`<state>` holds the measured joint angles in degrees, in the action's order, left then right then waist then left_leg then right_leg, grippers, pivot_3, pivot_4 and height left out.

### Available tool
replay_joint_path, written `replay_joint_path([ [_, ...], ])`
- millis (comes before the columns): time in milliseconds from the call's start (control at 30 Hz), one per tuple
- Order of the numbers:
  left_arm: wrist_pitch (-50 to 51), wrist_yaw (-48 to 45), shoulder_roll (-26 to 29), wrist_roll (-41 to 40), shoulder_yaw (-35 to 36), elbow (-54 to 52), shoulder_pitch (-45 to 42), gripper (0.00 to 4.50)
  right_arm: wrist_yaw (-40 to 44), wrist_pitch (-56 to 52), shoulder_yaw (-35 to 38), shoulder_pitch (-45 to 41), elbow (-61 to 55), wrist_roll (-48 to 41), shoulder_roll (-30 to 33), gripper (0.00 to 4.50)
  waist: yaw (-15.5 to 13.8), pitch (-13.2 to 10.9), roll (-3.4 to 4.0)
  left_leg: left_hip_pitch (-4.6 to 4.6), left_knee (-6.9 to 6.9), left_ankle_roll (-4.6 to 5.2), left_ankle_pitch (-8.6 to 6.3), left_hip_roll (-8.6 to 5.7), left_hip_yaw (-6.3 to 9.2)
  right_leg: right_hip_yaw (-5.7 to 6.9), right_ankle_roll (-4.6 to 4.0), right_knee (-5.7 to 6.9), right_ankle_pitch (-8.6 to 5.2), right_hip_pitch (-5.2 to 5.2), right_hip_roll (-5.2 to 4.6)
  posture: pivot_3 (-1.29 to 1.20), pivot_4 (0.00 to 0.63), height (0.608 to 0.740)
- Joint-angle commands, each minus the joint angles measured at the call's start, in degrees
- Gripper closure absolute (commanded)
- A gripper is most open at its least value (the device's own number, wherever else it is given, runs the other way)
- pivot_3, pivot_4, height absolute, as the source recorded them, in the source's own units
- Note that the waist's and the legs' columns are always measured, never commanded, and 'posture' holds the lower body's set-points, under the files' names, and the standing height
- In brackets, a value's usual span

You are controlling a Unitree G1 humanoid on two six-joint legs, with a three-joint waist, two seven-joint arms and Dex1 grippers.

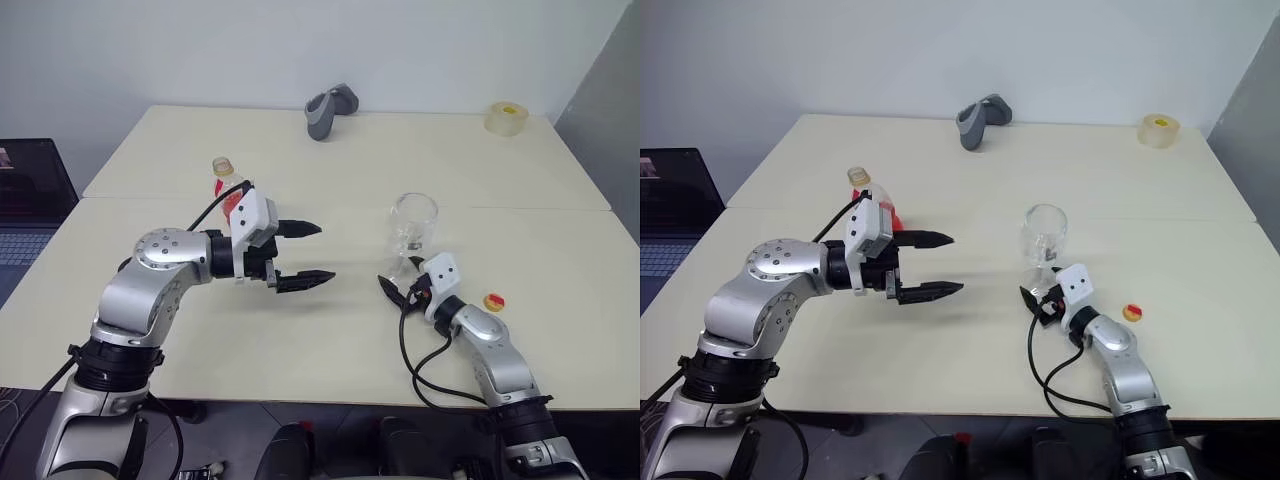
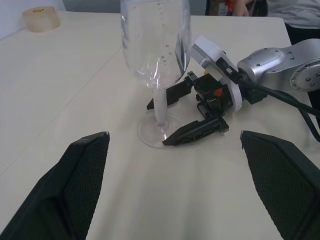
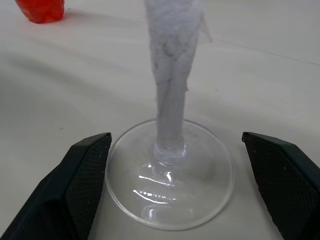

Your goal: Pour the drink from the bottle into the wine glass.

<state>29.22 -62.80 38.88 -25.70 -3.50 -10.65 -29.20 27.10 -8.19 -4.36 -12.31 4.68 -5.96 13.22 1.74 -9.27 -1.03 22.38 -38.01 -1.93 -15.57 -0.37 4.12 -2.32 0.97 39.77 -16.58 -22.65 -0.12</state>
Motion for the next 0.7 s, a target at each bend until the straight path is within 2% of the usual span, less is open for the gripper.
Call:
replay_joint_path([
  [33,-1.4,0.6,-0.2,-0.5,1.1,-1.7,-0.3,0.0,0.5,-1.0,0.9,0.3,-2.8,-2.7,-1.0,0.03,0.0,0.0,0.0,0.0,0.0,0.0,0.0,0.0,0.0,0.0,0.0,0.0,0.0,0.0,0.0,0.0,0.15,0.74],
  [300,-2.1,1.1,-0.1,-0.3,1.0,-1.1,0.0,0.0,0.0,0.8,1.6,-0.5,-3.0,-5.3,-4.3,0.03,0.1,0.0,0.02,0.0,0.03,0.0,0.0,0.02,0.0,0.0,0.0,0.0,0.0,-0.02,0.01,0.0,0.15,0.74],
  [500,-2.1,1.2,0.2,-0.2,1.2,-1.0,0.1,0.0,0.0,2.5,0.8,-2.0,-0.8,-4.2,-5.1,2.01,0.1,0.0,0.03,0.0,0.03,0.0,0.0,0.02,0.0,0.0,0.0,0.0,0.0,-0.02,0.01,0.0,0.15,0.74],
  [700,-1.3,1.9,1.6,-0.6,3.1,-2.0,2.3,0.0,0.5,5.9,-0.3,-5.4,4.4,-1.8,-4.7,4.23,0.3,0.0,0.03,-0.02,0.04,0.0,0.0,0.02,-0.01,-0.01,0.0,0.01,0.0,-0.03,0.01,0.0,0.15,0.74],
])
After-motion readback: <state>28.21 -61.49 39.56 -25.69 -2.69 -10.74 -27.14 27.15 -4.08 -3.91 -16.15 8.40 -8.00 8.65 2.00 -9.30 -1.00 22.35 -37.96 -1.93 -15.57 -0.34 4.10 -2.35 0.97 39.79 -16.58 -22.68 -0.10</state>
